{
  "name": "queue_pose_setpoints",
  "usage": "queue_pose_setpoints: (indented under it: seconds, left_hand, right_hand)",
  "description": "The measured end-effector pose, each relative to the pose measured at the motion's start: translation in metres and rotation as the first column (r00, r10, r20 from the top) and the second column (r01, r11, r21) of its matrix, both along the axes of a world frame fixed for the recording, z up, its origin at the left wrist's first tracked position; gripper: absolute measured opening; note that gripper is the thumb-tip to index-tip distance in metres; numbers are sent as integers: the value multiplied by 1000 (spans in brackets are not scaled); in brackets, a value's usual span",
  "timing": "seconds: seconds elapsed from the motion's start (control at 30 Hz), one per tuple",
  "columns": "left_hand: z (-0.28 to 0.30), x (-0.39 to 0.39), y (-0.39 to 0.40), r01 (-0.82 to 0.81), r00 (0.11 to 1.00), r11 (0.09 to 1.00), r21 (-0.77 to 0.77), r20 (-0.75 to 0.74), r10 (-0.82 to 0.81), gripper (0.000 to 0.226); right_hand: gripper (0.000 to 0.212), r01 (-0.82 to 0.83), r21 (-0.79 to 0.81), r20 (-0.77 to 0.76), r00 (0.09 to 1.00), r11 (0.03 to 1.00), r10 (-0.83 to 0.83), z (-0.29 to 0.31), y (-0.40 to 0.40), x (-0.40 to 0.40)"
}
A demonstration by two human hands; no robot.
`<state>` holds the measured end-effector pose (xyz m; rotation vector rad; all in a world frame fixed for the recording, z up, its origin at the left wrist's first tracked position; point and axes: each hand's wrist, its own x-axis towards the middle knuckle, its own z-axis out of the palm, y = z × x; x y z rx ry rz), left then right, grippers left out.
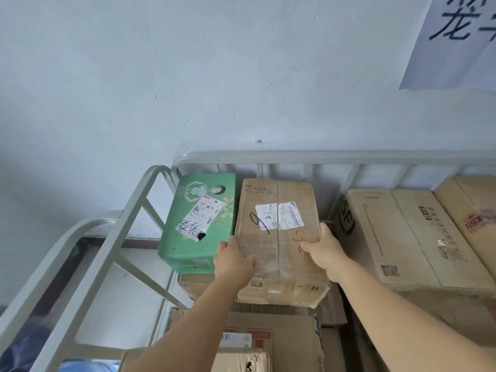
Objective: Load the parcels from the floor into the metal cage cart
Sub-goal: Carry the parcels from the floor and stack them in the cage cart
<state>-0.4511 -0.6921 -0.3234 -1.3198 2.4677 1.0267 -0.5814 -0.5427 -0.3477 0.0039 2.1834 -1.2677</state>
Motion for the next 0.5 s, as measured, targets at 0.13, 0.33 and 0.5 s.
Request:
queue_pose_setpoints:
  seconds: [0.13,0.33,0.5]
  left_hand:
    - [-13,3,-9,124,992,992,-39,-4,-124,56]
    - [-15,13,-25,456,887,850,-265,213,-410,111]
    - [-20,16,-44,545,809,826,-146,350,-472,127]
  right_hand:
    - [46,-24,16,-60,998,1000,25,-17,-12,-4]
    - [110,-433,411,-260,788,802,559,-9,-14,32]
    - [113,-572,715,-68,514,401,855,-10,-17,54]
